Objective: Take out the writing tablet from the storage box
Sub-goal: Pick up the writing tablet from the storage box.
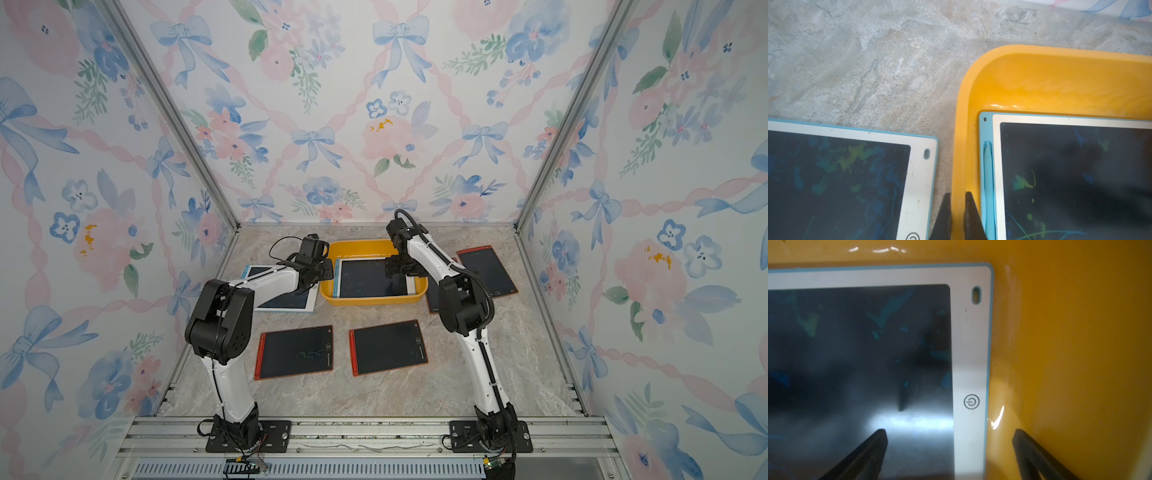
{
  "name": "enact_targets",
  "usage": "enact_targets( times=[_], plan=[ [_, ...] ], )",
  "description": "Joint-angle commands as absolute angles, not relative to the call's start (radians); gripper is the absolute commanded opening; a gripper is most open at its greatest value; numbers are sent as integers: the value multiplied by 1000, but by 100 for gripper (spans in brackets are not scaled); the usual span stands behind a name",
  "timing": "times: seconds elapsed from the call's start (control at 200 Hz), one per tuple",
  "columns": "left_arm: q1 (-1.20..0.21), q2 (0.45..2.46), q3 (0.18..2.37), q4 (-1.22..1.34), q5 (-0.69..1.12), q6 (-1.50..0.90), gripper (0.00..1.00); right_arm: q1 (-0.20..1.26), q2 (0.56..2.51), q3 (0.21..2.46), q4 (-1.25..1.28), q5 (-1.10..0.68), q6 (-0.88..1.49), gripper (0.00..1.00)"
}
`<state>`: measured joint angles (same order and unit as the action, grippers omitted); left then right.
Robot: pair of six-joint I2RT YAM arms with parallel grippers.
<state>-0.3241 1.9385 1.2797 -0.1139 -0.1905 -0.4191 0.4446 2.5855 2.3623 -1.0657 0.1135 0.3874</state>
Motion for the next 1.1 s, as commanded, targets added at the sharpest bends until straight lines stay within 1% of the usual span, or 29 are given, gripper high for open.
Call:
enact_targets(
  times=[0.0, 0.36, 0.58, 0.675, 0.795, 1.005, 1.095],
  plan=[
    [-323, 1943, 1293, -144, -183, -420, 0, 452, 2633, 2357, -1105, 142, 377, 97],
    [-321, 1941, 1289, -143, -151, -448, 0, 469, 2690, 2366, -1125, 66, 382, 97],
    [-319, 1941, 1295, -144, -137, -455, 0, 468, 2641, 2314, -1050, -89, 405, 97],
    [-320, 1939, 1295, -143, -134, -456, 0, 458, 2591, 2245, -956, -190, 431, 97],
    [-320, 1937, 1293, -144, -135, -456, 0, 420, 2521, 2098, -757, -379, 517, 98],
    [-320, 1936, 1289, -143, -136, -455, 0, 370, 2427, 1897, -483, -496, 605, 99],
    [-320, 1934, 1289, -143, -134, -455, 0, 354, 2416, 1857, -411, -557, 620, 100]
  ],
)
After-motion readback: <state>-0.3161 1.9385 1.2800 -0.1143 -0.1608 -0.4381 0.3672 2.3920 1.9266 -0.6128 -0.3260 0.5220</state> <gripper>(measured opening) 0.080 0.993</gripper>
